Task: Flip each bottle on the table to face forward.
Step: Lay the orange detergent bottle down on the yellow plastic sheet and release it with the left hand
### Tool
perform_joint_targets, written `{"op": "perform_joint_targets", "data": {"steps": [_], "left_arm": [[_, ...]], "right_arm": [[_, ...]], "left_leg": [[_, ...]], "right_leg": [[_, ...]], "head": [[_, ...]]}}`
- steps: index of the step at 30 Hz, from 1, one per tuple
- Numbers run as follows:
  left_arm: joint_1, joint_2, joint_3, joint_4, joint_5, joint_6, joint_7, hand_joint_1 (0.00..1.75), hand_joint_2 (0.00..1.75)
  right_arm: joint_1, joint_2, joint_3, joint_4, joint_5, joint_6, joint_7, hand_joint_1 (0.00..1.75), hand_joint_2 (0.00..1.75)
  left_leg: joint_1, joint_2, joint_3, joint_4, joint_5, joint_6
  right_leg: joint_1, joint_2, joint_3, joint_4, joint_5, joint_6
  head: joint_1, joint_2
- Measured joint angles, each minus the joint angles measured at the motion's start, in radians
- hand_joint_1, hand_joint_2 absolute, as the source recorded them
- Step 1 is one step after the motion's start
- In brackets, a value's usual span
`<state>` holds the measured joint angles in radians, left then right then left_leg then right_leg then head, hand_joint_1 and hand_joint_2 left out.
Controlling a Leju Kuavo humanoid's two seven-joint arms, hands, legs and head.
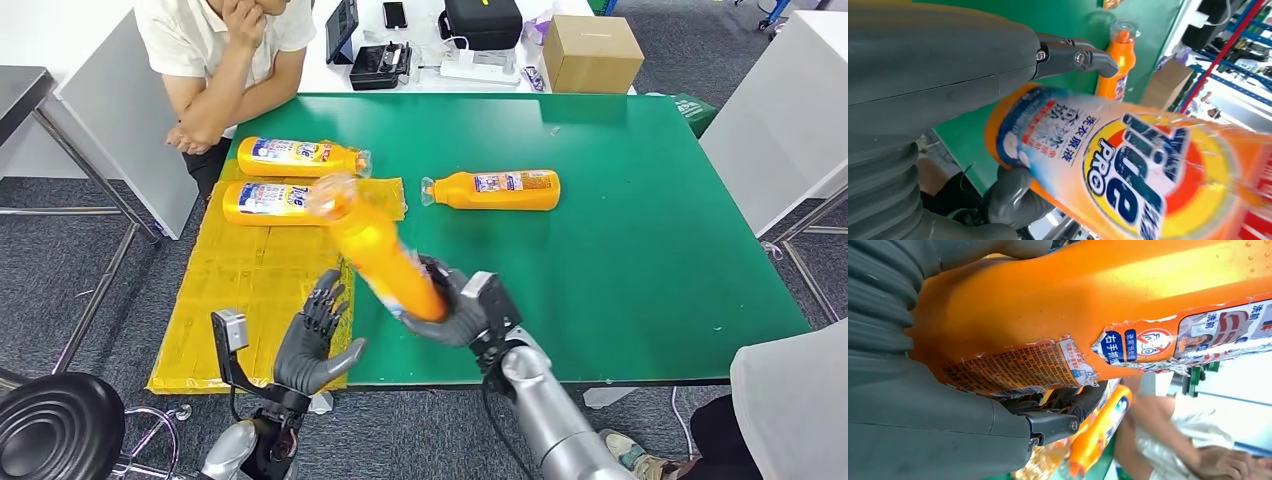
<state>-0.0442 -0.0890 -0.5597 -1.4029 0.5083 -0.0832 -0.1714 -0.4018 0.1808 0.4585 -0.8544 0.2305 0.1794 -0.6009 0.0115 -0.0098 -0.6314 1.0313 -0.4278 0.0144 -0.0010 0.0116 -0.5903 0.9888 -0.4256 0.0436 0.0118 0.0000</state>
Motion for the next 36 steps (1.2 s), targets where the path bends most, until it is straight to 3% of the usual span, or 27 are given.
{"op": "perform_joint_targets", "data": {"steps": [5,10,20,25,26,29,30,33,34,36], "left_arm": [[-0.012,0.0,-0.015,0.012,0.027,0.017,-0.003,0.0,1.75],[-0.018,-0.002,-0.018,-0.01,0.015,0.04,-0.077,0.0,1.75],[-0.011,-0.012,-0.006,-0.076,-0.008,0.077,-0.14,0.0,1.75],[-0.011,-0.019,0.007,-0.088,0.005,0.083,-0.131,0.05,1.75],[-0.011,-0.02,0.009,-0.087,0.013,0.078,-0.124,0.13,1.75],[-0.011,-0.02,0.014,-0.085,0.03,0.064,-0.111,1.4,1.75],[-0.011,-0.02,0.015,-0.085,0.032,0.062,-0.11,1.75,1.75],[-0.013,-0.02,0.016,-0.08,0.044,0.05,-0.103,1.75,1.75],[-0.014,-0.02,0.017,-0.076,0.052,0.041,-0.098,1.75,1.75],[-0.02,-0.02,0.02,-0.061,0.073,0.023,-0.09,1.75,1.75]], "right_arm": [[0.0,0.011,0.052,0.012,0.017,-0.036,-0.003,1.75,1.75],[0.0,0.015,0.089,0.043,0.024,-0.06,-0.006,1.75,1.75],[-0.001,0.027,0.14,0.106,0.033,-0.081,-0.024,1.75,1.75],[0.0,0.029,0.153,0.128,0.04,-0.093,-0.025,1.75,1.75],[0.0,0.029,0.155,0.133,0.042,-0.094,-0.024,1.75,1.75],[-0.001,0.029,0.158,0.142,0.045,-0.095,-0.024,1.75,1.75],[-0.001,0.029,0.159,0.144,0.045,-0.095,-0.024,1.75,1.75],[-0.006,0.029,0.163,0.151,0.046,-0.095,-0.024,1.74,1.75],[-0.008,0.029,0.164,0.154,0.047,-0.095,-0.024,1.53,1.75],[-0.013,0.029,0.166,0.16,0.05,-0.095,-0.024,0.65,1.75]], "left_leg": [[0.0,0.0,0.0,0.0,0.0,0.0],[0.0,0.0,-0.001,0.0,0.0,0.0],[0.0,0.0,-0.001,0.0,0.0,0.0],[0.0,0.0,-0.001,0.0,0.0,0.0],[0.0,0.0,-0.001,0.0,0.0,0.0],[0.0,0.0,-0.001,0.0,0.0,0.0],[0.0,0.0,-0.001,0.0,0.0,0.0],[0.0,0.0,-0.001,0.0,0.0,0.0],[0.0,0.0,-0.001,0.0,0.0,0.0],[0.0,0.0,-0.001,0.0,0.0,0.0]], "right_leg": [[0.0,0.0,0.0,0.0,0.0,0.0],[0.0,0.0,-0.001,0.0,0.0,0.0],[0.0,0.0,-0.001,0.0,0.0,0.0],[0.0,0.0,-0.001,0.0,0.0,0.0],[0.0,0.0,-0.001,0.0,0.0,0.0],[0.0,0.0,-0.001,0.0,0.0,0.0],[0.0,0.0,-0.001,0.0,0.0,0.0],[0.0,0.0,-0.002,0.0,0.0,0.0],[0.0,0.0,-0.002,0.0,0.0,0.0],[0.0,0.0,-0.001,0.0,0.0,0.0]], "head": [[0.0,0.0],[0.0,0.0],[0.0,0.0],[0.0,0.0],[0.0,0.0],[0.0,0.0],[0.0,0.0],[0.0,0.0],[0.0,0.0],[0.0,0.0]]}}
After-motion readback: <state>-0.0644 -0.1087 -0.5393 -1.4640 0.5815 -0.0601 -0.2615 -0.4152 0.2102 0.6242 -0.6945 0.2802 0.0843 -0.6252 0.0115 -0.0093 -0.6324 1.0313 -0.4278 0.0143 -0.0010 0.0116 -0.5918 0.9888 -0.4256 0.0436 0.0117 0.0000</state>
